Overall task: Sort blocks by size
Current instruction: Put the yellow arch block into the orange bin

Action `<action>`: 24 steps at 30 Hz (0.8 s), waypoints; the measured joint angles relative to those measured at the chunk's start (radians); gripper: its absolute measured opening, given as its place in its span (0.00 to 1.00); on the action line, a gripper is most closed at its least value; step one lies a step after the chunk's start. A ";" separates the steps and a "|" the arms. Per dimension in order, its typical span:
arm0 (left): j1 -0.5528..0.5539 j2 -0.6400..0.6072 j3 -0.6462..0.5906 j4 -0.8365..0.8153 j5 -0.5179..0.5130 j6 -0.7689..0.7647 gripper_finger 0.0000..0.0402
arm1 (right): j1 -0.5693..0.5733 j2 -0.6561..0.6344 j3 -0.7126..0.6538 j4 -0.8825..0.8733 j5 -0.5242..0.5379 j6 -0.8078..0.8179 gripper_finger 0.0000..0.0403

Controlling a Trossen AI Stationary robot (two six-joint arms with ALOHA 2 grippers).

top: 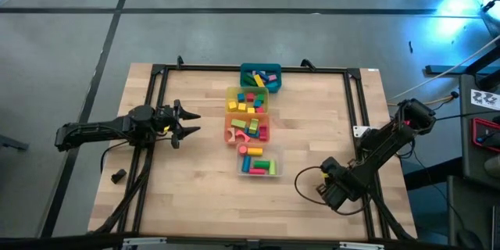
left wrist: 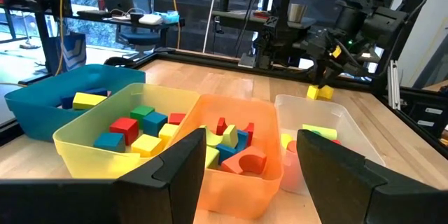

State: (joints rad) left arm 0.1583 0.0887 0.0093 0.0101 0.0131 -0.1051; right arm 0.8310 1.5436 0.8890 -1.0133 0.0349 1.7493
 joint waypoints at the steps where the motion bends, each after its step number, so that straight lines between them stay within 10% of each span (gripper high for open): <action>1: 0.000 0.000 0.000 0.000 0.000 0.000 0.52 | 0.000 0.000 0.000 0.000 0.000 0.000 0.23; 24: 0.000 0.000 0.000 0.000 0.000 0.000 0.52 | 0.000 0.000 0.000 -0.009 -0.053 0.001 0.23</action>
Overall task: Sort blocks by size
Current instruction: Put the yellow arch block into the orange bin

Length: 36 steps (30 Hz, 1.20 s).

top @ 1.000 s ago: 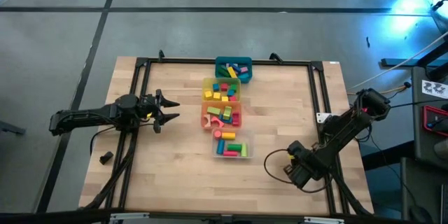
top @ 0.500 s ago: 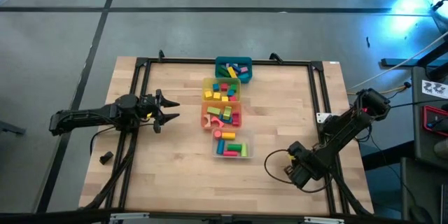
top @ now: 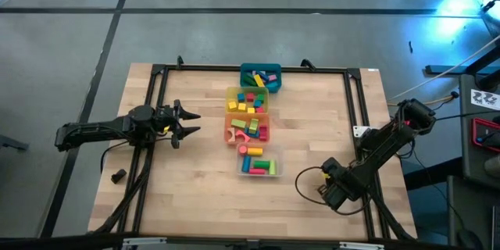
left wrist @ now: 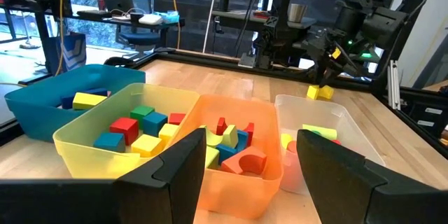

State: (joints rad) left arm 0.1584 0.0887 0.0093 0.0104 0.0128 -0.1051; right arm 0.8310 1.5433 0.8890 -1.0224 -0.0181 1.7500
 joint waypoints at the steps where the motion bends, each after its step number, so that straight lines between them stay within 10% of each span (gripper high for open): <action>1: 0.000 0.000 0.000 0.000 0.000 0.000 0.52 | 0.000 0.001 0.000 0.001 0.000 0.000 0.23; 21: 0.000 0.000 0.000 0.000 0.000 0.000 0.52 | 0.000 0.086 0.002 0.048 0.027 -0.030 0.08; 36: 0.000 0.000 0.000 0.000 0.000 0.000 0.52 | -0.254 0.069 0.035 0.061 0.367 -0.241 0.09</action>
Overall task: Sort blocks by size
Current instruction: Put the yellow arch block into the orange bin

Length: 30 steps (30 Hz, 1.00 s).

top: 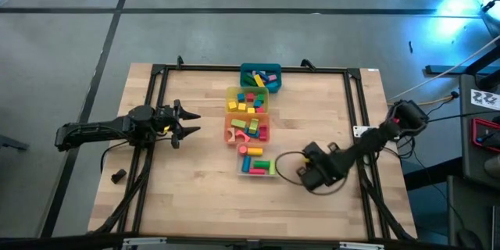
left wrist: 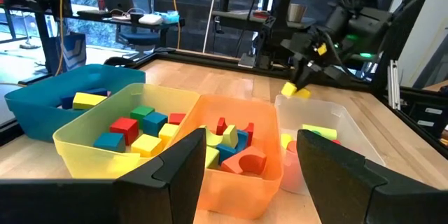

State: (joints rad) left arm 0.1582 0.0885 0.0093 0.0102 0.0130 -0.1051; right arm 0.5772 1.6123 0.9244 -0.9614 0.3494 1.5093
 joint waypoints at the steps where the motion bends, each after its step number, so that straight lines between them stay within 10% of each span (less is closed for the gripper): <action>1: 0.000 0.000 0.000 0.000 0.000 0.000 0.52 | -0.025 0.000 0.010 0.001 0.007 -0.047 0.09; 15: 0.000 0.000 0.000 0.000 0.000 0.000 0.52 | -0.322 -0.001 0.164 0.162 0.254 -0.585 0.09; 30: 0.000 -0.001 0.000 0.000 0.000 0.000 0.52 | -0.564 0.116 0.165 0.914 0.028 -1.299 0.09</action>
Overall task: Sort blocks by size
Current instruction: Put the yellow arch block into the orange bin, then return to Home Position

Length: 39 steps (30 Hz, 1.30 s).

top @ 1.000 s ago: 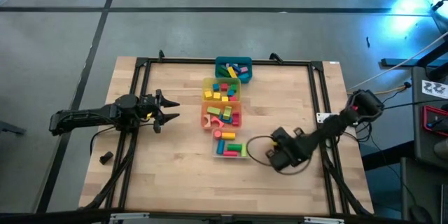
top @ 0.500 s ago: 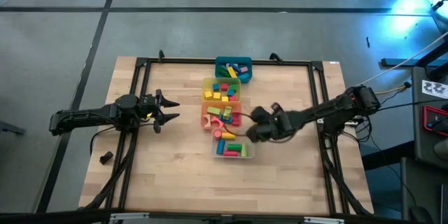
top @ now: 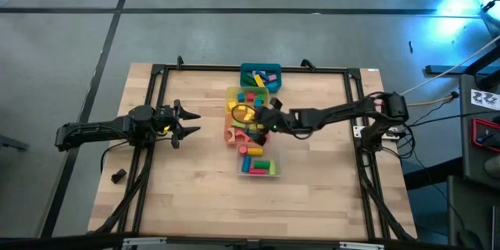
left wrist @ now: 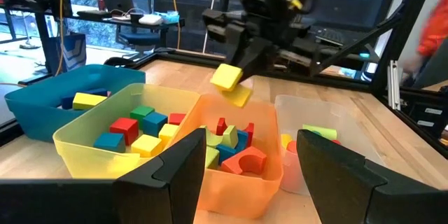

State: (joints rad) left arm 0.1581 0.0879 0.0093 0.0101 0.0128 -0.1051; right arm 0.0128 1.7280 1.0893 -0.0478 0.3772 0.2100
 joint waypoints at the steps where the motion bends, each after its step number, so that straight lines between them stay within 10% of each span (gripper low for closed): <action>1: 0.000 0.000 0.000 0.000 0.000 0.000 0.52 | -0.010 0.005 0.000 0.012 -0.012 -0.003 0.09; 17: 0.000 0.001 0.000 0.000 0.000 0.000 0.52 | -0.033 -0.022 0.028 -0.095 -0.057 -0.068 0.44; 26: 0.000 0.001 0.000 0.000 0.000 0.000 0.52 | -0.033 -0.209 0.180 -0.551 -0.022 -0.103 0.46; 39: 0.000 0.001 0.000 0.000 0.000 0.000 0.52 | -0.033 -0.616 0.045 -0.836 0.106 -0.099 0.46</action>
State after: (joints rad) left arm 0.1585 0.0887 0.0093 0.0101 0.0131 -0.1051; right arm -0.0200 1.1125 1.1345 -0.8836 0.4828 0.1109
